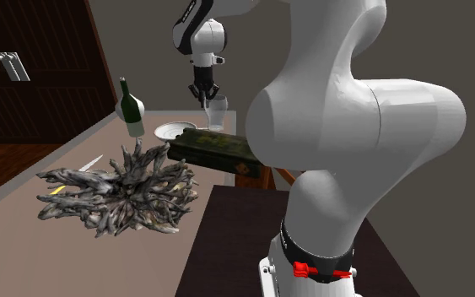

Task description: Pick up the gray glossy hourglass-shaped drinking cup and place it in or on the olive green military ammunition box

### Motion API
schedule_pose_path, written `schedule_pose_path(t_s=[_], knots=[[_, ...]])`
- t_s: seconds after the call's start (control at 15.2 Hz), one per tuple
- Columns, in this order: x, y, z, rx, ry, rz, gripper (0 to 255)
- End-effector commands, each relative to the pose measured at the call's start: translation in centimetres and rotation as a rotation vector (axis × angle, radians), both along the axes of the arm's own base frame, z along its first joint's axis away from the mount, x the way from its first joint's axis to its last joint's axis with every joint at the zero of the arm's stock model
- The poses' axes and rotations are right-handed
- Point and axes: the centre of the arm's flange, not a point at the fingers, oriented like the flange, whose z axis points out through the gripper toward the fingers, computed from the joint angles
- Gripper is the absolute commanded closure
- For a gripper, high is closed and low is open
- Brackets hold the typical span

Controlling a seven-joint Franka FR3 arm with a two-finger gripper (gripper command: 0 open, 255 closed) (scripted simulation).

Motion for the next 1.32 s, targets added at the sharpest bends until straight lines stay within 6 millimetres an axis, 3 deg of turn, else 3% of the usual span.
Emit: schedule_pose_path(t_s=[0.0, 0.66, 1.12, 1.19, 1.25], knots=[[-0.1, 0.0, -1.1, 0.001, -0.001, 0.000, 255], [-0.1, 0.0, -6.5, 0.001, -0.001, 0.000, 255], [-0.1, 0.0, -6.5, 0.001, -0.001, 0.000, 255], [-0.1, 0.0, -6.5, 0.001, -0.001, 0.000, 0], [-0.1, 0.1, -6.6, 0.001, -0.001, 0.000, 0]])
